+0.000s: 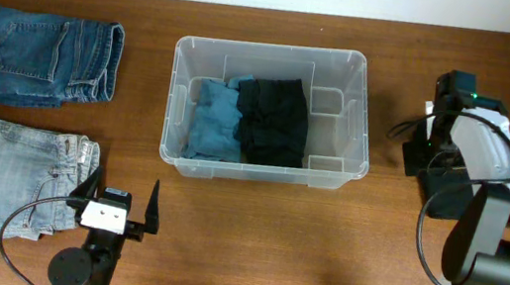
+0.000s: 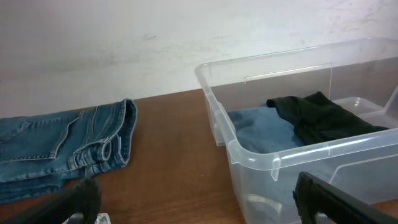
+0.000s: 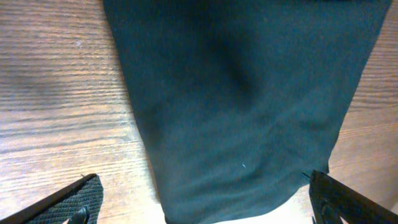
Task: Pack container
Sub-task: 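Grasp the second black folded garment on the right with right gripper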
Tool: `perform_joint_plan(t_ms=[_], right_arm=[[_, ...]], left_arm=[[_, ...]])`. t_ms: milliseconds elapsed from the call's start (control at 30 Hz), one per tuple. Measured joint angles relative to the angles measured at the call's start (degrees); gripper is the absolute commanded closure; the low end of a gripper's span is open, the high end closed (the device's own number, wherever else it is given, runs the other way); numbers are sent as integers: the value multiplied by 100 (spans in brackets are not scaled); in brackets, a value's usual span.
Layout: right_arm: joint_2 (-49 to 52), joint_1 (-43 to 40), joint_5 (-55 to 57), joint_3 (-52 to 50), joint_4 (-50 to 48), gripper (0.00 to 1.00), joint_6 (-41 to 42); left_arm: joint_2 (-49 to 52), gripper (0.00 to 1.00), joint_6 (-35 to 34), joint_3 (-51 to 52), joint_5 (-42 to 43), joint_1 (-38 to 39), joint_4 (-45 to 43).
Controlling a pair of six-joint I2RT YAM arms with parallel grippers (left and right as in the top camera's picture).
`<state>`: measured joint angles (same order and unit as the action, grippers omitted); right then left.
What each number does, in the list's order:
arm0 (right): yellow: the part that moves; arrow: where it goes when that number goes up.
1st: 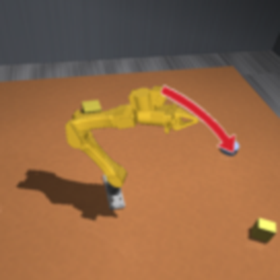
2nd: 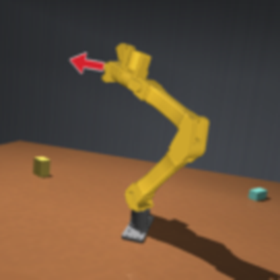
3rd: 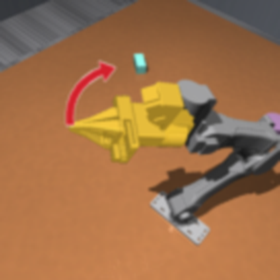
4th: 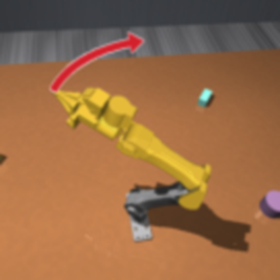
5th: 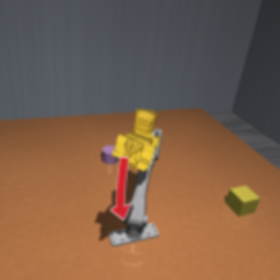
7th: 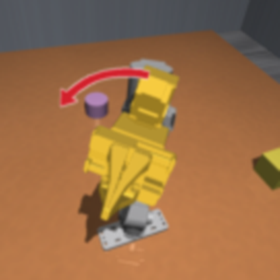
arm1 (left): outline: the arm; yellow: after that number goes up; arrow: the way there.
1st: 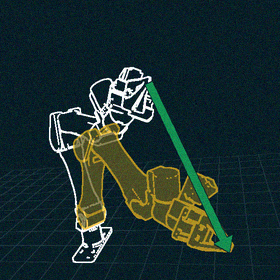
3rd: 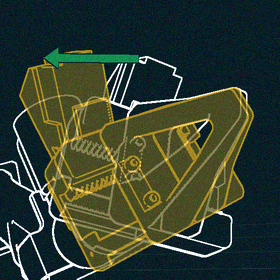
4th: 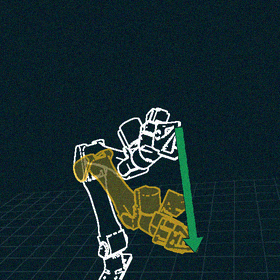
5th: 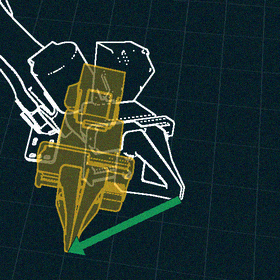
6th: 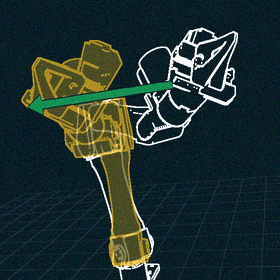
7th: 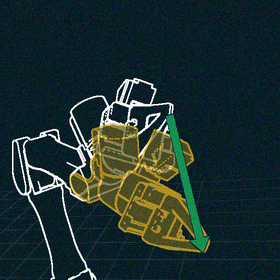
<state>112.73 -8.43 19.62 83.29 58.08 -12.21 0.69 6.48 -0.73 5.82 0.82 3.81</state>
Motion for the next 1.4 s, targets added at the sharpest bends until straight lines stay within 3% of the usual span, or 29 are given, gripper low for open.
perform_joint_plan(t_ms=[767, 1400], right_arm=[[649, -28, 588, -57, -664, 2, -4], [660, -682, 575, -57, -1416, 3, -2]], left_arm=[[0, 1, 0, 0, 0, 0, 0], [0, 1, 0, 0, 0, 0, 0]])
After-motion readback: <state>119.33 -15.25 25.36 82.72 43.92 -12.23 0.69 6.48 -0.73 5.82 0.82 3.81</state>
